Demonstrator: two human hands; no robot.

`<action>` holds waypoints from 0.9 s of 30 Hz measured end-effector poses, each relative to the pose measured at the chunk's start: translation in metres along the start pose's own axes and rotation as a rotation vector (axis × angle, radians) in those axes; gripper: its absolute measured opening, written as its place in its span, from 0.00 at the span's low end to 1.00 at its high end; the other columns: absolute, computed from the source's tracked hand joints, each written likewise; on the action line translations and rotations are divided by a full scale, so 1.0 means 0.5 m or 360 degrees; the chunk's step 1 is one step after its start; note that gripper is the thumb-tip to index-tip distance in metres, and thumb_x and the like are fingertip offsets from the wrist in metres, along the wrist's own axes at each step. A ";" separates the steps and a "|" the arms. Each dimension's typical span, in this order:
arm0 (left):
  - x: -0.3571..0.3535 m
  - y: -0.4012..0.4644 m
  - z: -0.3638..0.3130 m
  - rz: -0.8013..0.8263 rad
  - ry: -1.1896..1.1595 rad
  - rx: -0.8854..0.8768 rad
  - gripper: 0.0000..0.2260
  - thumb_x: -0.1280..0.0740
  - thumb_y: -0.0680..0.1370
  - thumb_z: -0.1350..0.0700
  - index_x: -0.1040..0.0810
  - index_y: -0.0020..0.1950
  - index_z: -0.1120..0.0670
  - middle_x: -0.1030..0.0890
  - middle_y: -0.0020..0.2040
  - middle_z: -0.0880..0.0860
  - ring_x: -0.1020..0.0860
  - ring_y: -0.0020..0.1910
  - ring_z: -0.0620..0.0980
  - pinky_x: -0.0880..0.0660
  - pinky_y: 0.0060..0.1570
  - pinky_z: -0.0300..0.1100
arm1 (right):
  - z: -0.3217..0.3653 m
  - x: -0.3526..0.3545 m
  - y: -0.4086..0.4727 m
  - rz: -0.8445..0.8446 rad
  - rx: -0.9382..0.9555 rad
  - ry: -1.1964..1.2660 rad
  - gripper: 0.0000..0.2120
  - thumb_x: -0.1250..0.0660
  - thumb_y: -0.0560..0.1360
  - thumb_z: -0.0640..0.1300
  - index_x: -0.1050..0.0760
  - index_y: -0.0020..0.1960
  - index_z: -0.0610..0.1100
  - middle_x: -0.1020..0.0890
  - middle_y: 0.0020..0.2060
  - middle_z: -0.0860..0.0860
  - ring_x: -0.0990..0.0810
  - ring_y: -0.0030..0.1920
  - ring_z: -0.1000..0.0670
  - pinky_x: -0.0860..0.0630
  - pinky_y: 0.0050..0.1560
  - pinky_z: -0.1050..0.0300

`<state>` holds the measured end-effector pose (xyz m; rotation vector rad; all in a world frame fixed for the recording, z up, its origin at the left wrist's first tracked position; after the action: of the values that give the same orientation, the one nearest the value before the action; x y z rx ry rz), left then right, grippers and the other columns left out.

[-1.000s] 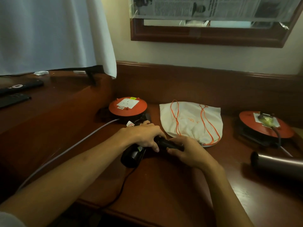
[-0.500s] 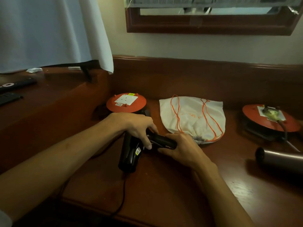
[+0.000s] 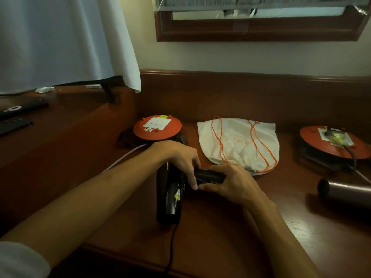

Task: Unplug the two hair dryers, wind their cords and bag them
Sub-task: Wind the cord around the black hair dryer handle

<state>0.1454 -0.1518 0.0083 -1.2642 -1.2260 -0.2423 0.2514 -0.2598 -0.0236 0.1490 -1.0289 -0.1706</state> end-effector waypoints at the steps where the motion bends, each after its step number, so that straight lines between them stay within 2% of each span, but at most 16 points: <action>1: 0.000 0.004 0.002 -0.0037 -0.0067 -0.0036 0.21 0.23 0.73 0.41 0.17 0.63 0.47 0.16 0.51 0.45 0.18 0.52 0.45 0.22 0.55 0.43 | -0.004 0.003 -0.001 -0.0016 -0.0015 -0.0002 0.22 0.27 0.69 0.66 0.19 0.58 0.56 0.19 0.42 0.57 0.20 0.40 0.56 0.18 0.39 0.51; 4: -0.002 0.003 0.014 -0.0141 -0.0270 -0.0152 0.20 0.23 0.73 0.44 0.16 0.62 0.49 0.15 0.54 0.46 0.17 0.53 0.45 0.21 0.57 0.45 | -0.017 0.009 0.000 -0.0073 -0.0113 -0.0071 0.23 0.28 0.67 0.68 0.19 0.56 0.55 0.20 0.42 0.57 0.21 0.39 0.56 0.19 0.39 0.53; 6: 0.000 0.001 0.016 -0.0235 -0.0325 -0.0206 0.23 0.22 0.73 0.44 0.18 0.65 0.49 0.17 0.57 0.46 0.18 0.55 0.45 0.21 0.58 0.45 | -0.015 0.017 -0.006 -0.0124 -0.0173 -0.0178 0.27 0.28 0.67 0.68 0.21 0.59 0.52 0.22 0.47 0.58 0.23 0.43 0.56 0.20 0.42 0.56; 7: 0.001 0.000 0.019 -0.0287 -0.0356 -0.0217 0.23 0.22 0.73 0.45 0.19 0.65 0.50 0.18 0.57 0.46 0.19 0.55 0.45 0.22 0.57 0.44 | -0.011 0.024 -0.012 -0.0196 -0.0194 -0.0222 0.29 0.27 0.68 0.67 0.23 0.62 0.51 0.24 0.52 0.56 0.23 0.48 0.56 0.20 0.47 0.56; 9: 0.003 -0.001 0.033 -0.0397 -0.0445 -0.0209 0.21 0.22 0.73 0.45 0.19 0.62 0.51 0.19 0.55 0.46 0.20 0.53 0.44 0.24 0.54 0.43 | 0.014 0.038 -0.042 -0.0499 -0.0175 -0.0199 0.30 0.27 0.70 0.63 0.25 0.65 0.48 0.28 0.60 0.52 0.25 0.57 0.52 0.21 0.55 0.54; 11: 0.001 0.005 0.047 -0.0489 -0.0536 -0.0210 0.20 0.22 0.72 0.44 0.19 0.59 0.50 0.19 0.55 0.48 0.19 0.54 0.46 0.22 0.56 0.47 | 0.053 0.024 -0.091 -0.0760 -0.0135 -0.0002 0.23 0.30 0.72 0.63 0.23 0.59 0.49 0.27 0.58 0.53 0.26 0.57 0.53 0.21 0.54 0.57; 12: -0.002 0.006 0.051 -0.0535 -0.0556 -0.0209 0.20 0.22 0.71 0.42 0.18 0.59 0.49 0.18 0.56 0.48 0.19 0.54 0.47 0.21 0.57 0.49 | 0.074 -0.002 -0.112 -0.0734 -0.0153 0.0238 0.20 0.32 0.73 0.64 0.23 0.56 0.51 0.26 0.55 0.56 0.24 0.54 0.55 0.21 0.51 0.58; 14: -0.006 0.010 0.052 -0.0613 -0.0558 -0.0208 0.21 0.21 0.70 0.40 0.18 0.58 0.48 0.18 0.56 0.48 0.19 0.54 0.47 0.20 0.57 0.50 | 0.115 -0.069 -0.143 -0.0403 -0.0256 0.0752 0.14 0.30 0.74 0.62 0.23 0.51 0.53 0.21 0.48 0.57 0.20 0.48 0.57 0.20 0.46 0.58; 15: -0.009 0.010 0.051 -0.0633 -0.0559 -0.0207 0.21 0.21 0.69 0.40 0.18 0.57 0.47 0.18 0.56 0.48 0.19 0.54 0.48 0.20 0.57 0.49 | 0.126 -0.091 -0.151 -0.0292 -0.0281 0.0871 0.10 0.29 0.76 0.58 0.23 0.49 0.52 0.19 0.44 0.56 0.19 0.44 0.57 0.20 0.43 0.57; 16: -0.011 0.010 0.050 -0.0651 -0.0577 -0.0207 0.20 0.21 0.69 0.40 0.18 0.57 0.46 0.17 0.55 0.48 0.18 0.54 0.48 0.21 0.56 0.48 | 0.125 -0.094 -0.153 -0.0315 -0.0294 0.0933 0.05 0.30 0.78 0.51 0.23 0.47 0.50 0.18 0.40 0.54 0.19 0.38 0.57 0.21 0.39 0.56; 18: -0.011 0.005 0.061 -0.0726 -0.0668 -0.0195 0.19 0.21 0.66 0.38 0.17 0.53 0.42 0.16 0.52 0.48 0.18 0.52 0.48 0.21 0.57 0.49 | 0.097 -0.074 -0.156 -0.0435 -0.0415 0.1125 0.07 0.35 0.81 0.40 0.22 0.45 0.44 0.20 0.31 0.49 0.22 0.29 0.52 0.23 0.32 0.51; 20: -0.012 -0.006 0.078 -0.0831 -0.0799 -0.0207 0.20 0.21 0.64 0.36 0.16 0.51 0.42 0.15 0.51 0.48 0.17 0.52 0.48 0.21 0.59 0.52 | 0.086 -0.062 -0.157 -0.0360 -0.0519 0.1372 0.07 0.36 0.82 0.39 0.22 0.46 0.41 0.20 0.31 0.47 0.21 0.28 0.48 0.20 0.30 0.49; 23: -0.017 -0.019 0.099 -0.0913 -0.1011 -0.0236 0.22 0.19 0.62 0.37 0.14 0.52 0.45 0.14 0.50 0.50 0.15 0.50 0.50 0.20 0.59 0.56 | 0.115 -0.085 -0.161 -0.0086 -0.0557 0.1470 0.07 0.30 0.79 0.43 0.23 0.52 0.39 0.18 0.37 0.43 0.18 0.34 0.46 0.17 0.35 0.47; 25: -0.021 -0.022 0.102 -0.0930 -0.1064 -0.0255 0.23 0.19 0.61 0.37 0.14 0.51 0.45 0.13 0.50 0.51 0.14 0.49 0.51 0.19 0.59 0.57 | 0.126 -0.105 -0.164 -0.0019 -0.0598 0.1613 0.08 0.31 0.79 0.37 0.27 0.56 0.37 0.19 0.37 0.41 0.19 0.32 0.43 0.18 0.32 0.49; 27: -0.023 -0.023 0.102 -0.0959 -0.1094 -0.0258 0.22 0.19 0.61 0.37 0.14 0.51 0.45 0.14 0.50 0.51 0.15 0.49 0.51 0.20 0.59 0.58 | 0.114 -0.109 -0.167 -0.0077 -0.0629 0.1565 0.05 0.36 0.79 0.30 0.27 0.54 0.36 0.20 0.34 0.42 0.21 0.29 0.45 0.21 0.30 0.51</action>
<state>0.1040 -0.1201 -0.0032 -1.1146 -2.2160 -0.3609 0.1692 -0.3324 -0.0571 -0.1049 -0.0023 -0.2998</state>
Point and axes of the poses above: each hand's wrist, its own y-axis towards the middle knuckle, its own x-axis out of the back of the hand, z = x × y, the point moved 6 cm from there along y, towards the middle knuckle
